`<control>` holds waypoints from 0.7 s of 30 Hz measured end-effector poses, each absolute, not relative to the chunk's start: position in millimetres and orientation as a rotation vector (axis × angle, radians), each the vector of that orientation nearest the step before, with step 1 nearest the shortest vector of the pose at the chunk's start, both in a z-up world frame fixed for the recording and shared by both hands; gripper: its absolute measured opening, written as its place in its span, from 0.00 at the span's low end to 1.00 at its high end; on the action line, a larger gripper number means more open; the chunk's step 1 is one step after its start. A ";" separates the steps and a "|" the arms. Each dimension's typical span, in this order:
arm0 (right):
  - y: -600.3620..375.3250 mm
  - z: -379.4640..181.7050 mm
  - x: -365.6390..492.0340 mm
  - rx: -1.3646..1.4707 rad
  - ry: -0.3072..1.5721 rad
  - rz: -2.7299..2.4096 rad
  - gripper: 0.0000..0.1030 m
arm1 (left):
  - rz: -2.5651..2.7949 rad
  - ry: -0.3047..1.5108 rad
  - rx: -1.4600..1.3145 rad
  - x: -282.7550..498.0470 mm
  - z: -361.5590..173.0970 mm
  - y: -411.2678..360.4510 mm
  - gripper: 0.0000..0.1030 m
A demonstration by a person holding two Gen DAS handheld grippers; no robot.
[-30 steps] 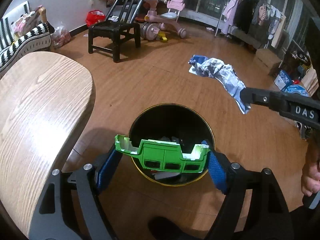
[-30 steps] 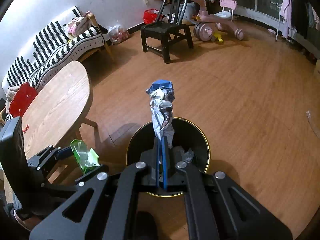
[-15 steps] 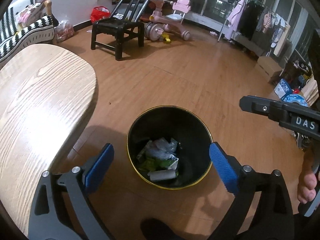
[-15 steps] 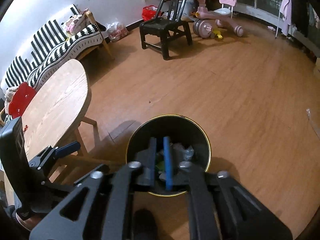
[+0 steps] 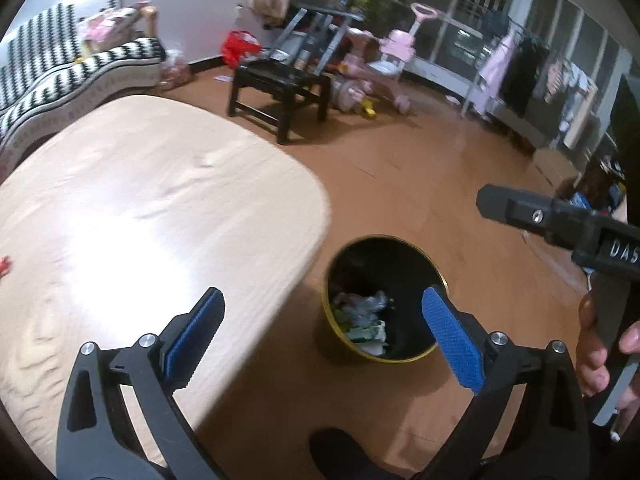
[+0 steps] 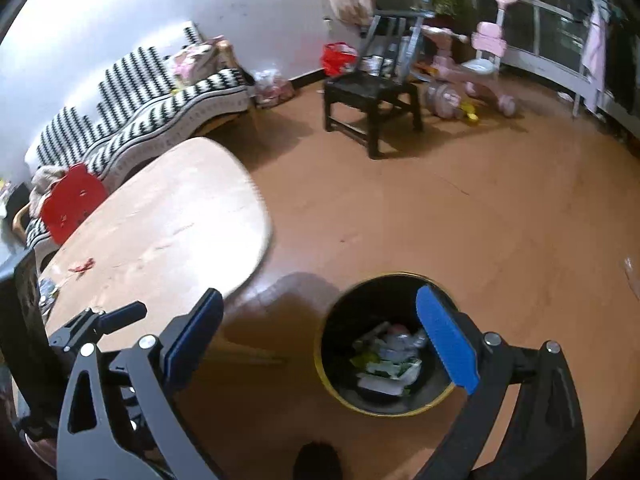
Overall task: Collect trash
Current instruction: 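Move both open tools back over the table toward the white bag and ribbon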
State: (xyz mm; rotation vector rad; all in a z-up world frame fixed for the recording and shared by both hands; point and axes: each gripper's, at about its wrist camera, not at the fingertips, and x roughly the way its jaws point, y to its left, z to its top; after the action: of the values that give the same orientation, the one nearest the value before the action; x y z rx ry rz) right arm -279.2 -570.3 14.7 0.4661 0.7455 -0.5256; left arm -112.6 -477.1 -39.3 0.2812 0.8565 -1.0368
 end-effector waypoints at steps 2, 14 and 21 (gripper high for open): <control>-554.4 22.7 -261.9 0.449 0.743 -0.494 0.91 | -0.999 0.836 0.270 -100.6 -29.8 -449.5 0.94; -386.9 64.2 -117.0 0.275 0.747 -0.178 0.91 | -0.628 0.803 0.190 -4.2 -4.0 -241.8 0.94; -297.0 67.1 -46.8 0.225 0.757 -0.048 0.91 | -0.406 0.783 0.137 41.3 3.9 -122.3 0.94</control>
State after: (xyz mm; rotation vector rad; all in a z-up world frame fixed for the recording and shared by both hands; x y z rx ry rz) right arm -46.8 -297.0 67.1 0.2250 0.7574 -0.0483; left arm 41.3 -122.3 3.9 0.1371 0.7831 -0.4060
